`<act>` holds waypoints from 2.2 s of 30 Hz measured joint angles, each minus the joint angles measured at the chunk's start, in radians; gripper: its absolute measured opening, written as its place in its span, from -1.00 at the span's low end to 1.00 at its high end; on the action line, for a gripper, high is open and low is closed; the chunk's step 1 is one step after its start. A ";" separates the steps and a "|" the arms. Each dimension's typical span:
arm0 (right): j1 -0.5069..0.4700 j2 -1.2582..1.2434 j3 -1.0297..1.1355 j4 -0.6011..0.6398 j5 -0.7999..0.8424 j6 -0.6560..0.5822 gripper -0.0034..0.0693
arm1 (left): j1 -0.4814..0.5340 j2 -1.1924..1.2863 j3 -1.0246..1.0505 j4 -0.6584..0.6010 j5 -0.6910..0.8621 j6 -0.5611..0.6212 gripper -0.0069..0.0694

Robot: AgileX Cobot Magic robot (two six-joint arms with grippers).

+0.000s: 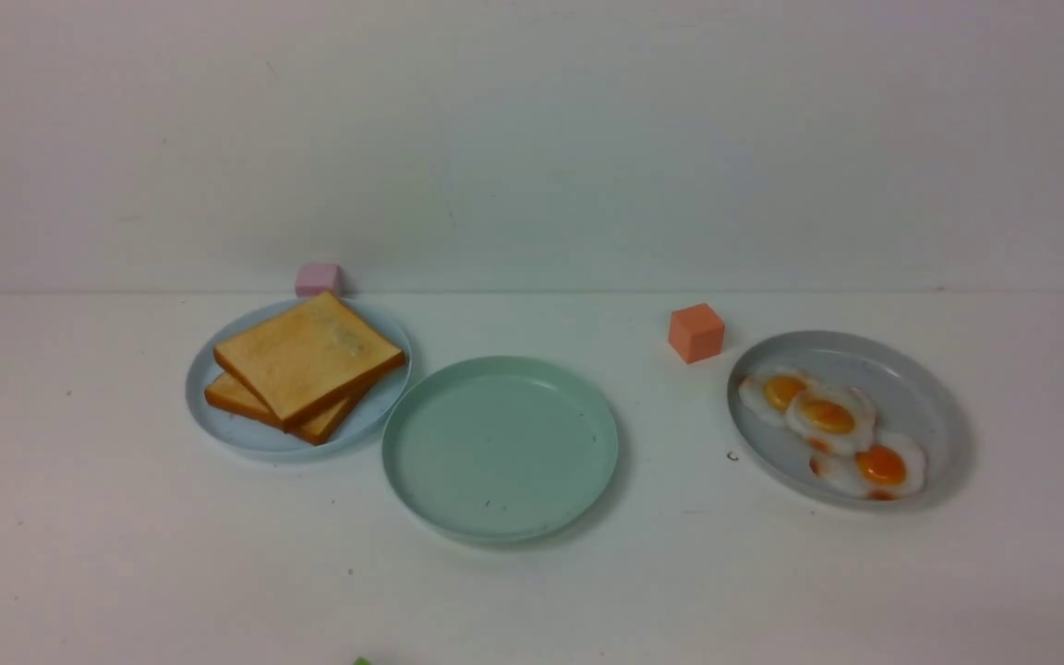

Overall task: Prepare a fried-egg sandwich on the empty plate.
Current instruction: Use the left arm to grab a slice of bread

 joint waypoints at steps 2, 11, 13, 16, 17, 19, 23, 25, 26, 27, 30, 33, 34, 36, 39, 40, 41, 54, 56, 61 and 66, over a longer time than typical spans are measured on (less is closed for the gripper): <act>0.000 0.000 0.000 0.000 0.000 0.000 -0.24 | 0.000 0.041 -0.080 0.002 0.077 0.091 -0.54; 0.000 0.000 0.000 0.000 0.000 0.000 -0.24 | -0.002 0.545 -0.435 0.017 0.446 0.560 -0.85; 0.000 0.000 0.000 0.000 0.000 0.000 -0.24 | -0.016 0.643 -0.505 0.021 0.504 0.610 -0.85; 0.000 0.000 0.000 0.000 0.000 0.000 -0.24 | -0.061 0.775 -0.594 0.024 0.542 0.660 -0.85; 0.000 0.000 0.000 0.000 0.000 0.000 -0.24 | -0.061 0.775 -0.599 0.025 0.543 0.661 -0.85; 0.000 0.000 0.001 -0.004 -0.008 0.000 -0.24 | -0.091 0.851 -0.638 0.025 0.550 0.675 -0.85; 0.000 0.000 0.006 0.029 -0.036 0.018 -0.24 | -0.102 0.896 -0.645 0.025 0.551 0.681 -0.85; 0.000 0.000 0.012 0.123 -0.094 0.080 -0.24 | -0.103 0.907 -0.647 0.025 0.546 0.682 -0.85; 0.000 0.000 0.012 0.132 -0.094 0.084 -0.24 | -0.103 0.908 -0.647 0.025 0.546 0.682 -0.85; 0.000 0.000 0.012 0.200 -0.156 0.119 -0.24 | -0.103 0.908 -0.647 0.025 0.540 0.682 -0.85; 0.000 0.000 0.012 0.298 -0.229 0.157 -0.24 | -0.103 0.908 -0.647 0.025 0.537 0.684 -0.85; 0.000 0.000 0.012 0.382 -0.279 0.178 -0.25 | -0.103 0.908 -0.647 0.025 0.536 0.710 -0.85; 0.000 0.000 0.009 0.405 -0.279 0.179 -0.28 | -0.103 0.908 -0.647 0.025 0.539 0.723 -0.85; 0.000 0.001 -0.032 0.422 -0.203 0.171 -0.39 | -0.103 0.909 -0.647 0.025 0.550 0.760 -0.85; 0.000 0.051 -0.191 0.420 -0.007 0.073 -0.70 | -0.103 0.921 -0.648 0.025 0.562 0.789 -0.85; 0.000 0.079 -0.232 0.419 0.060 0.039 -0.77 | -0.103 0.927 -0.650 0.025 0.562 0.793 -0.85; 0.000 0.111 -0.303 0.418 0.128 -0.010 -0.87 | -0.103 0.940 -0.654 0.027 0.562 0.797 -0.85; 0.305 0.632 -0.913 0.335 0.575 -0.383 -0.90 | -0.124 1.300 -0.907 0.076 0.587 0.846 -0.85; 0.375 0.673 -0.942 0.310 0.571 -0.389 -0.90 | -0.161 1.368 -0.956 0.117 0.571 0.846 -0.85; 0.463 0.739 -0.952 0.286 0.516 -0.393 -0.89 | -0.241 1.523 -1.101 0.248 0.571 0.811 -0.85; 0.474 0.749 -0.953 0.272 0.473 -0.393 -0.89 | -0.208 1.694 -1.289 0.368 0.622 0.757 -0.85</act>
